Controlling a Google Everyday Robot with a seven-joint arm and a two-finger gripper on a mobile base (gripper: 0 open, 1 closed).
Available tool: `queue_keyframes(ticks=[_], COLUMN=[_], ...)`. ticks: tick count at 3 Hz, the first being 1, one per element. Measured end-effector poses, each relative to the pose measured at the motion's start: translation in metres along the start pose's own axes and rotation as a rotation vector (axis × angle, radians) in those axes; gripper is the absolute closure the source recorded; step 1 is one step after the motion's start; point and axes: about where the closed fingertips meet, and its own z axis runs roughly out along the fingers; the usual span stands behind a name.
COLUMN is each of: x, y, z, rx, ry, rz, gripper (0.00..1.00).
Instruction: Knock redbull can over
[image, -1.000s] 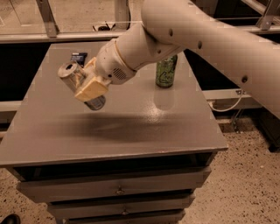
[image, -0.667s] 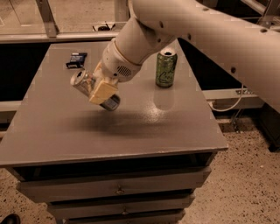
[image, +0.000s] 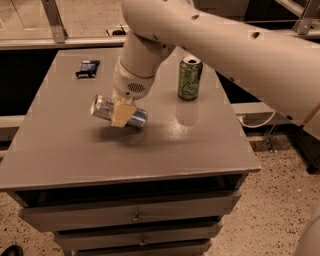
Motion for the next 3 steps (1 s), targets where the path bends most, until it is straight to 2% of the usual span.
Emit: queue_keyframes(ticks=[1,2,3], x=[-0.006,-0.008,-0.008], y=[0.0,0.002,0.003], z=[0.018,0.026,0.029], rx=[-0.018,-0.032,-0.041], ry=[0.031,0.042,0.047], rz=[-0.009,-0.013,-0.018], gripper=[0.26,0.04,0.0])
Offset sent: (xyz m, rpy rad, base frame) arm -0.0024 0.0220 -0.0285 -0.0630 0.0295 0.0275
